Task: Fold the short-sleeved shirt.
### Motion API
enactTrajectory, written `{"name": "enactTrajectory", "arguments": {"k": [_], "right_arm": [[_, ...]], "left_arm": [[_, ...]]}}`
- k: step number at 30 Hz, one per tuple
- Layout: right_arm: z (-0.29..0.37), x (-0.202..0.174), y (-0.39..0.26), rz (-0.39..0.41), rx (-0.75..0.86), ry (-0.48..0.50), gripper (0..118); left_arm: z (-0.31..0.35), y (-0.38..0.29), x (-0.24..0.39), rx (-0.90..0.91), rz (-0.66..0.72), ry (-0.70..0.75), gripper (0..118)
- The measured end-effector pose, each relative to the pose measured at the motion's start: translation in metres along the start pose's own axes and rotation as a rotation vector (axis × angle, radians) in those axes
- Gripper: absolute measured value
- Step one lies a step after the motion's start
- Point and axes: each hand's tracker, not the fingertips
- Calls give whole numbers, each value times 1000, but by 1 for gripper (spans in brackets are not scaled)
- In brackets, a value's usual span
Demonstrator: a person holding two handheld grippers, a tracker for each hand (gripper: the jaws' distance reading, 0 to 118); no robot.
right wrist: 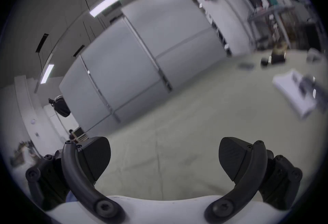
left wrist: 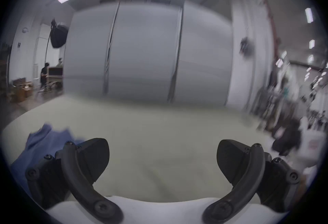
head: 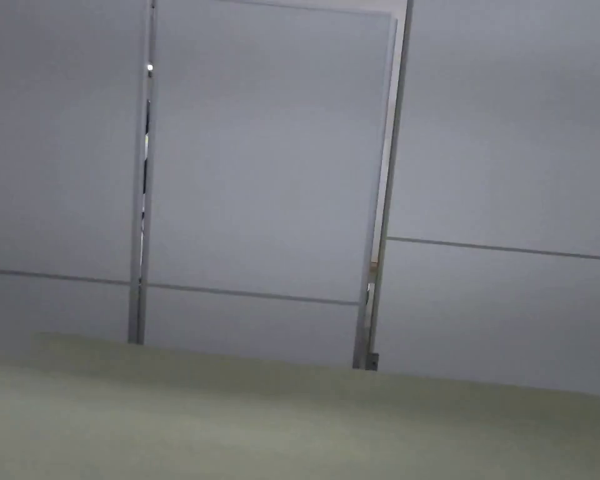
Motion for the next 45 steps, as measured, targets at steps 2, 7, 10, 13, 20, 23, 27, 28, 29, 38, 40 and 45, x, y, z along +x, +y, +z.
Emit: {"name": "enactTrajectory", "arguments": {"k": [2,7,10,13,20,23,27,28,29,38,40,45], "right_arm": [[5,-32,40,270,98,75,118],[17,-151,53,1613,417,-114,118],[10,-128,6,2576,1027,-226,118],[38,-103,10,2651,1220,192,118],[71,-77,52,2475,1276,64,118],[75,-90,69,2130,1238,-111,118],[81,-119,87,1553,1054,-175,118],[83,-126,92,1415,981,-142,118],[82,-129,97,1282,901,-113,118],[1,-85,119,270,-31,225,118],[-8,-80,103,290,-128,258,118],[-2,-75,85,357,-20,176,118]], "left_arm": [[25,46,-17,228,271,-159,118],[35,79,-89,506,996,-442,118],[29,33,-131,401,1470,-537,118],[77,18,-138,313,1303,-316,118],[112,81,-109,334,526,95,118],[102,122,-60,334,308,43,118],[90,141,-15,361,166,-19,118],[89,142,-5,379,128,-42,118],[90,137,-1,380,75,-35,118],[68,92,-1,211,-245,193,118],[61,83,-13,154,-129,200,118],[51,75,-24,113,2,202,118]]}}
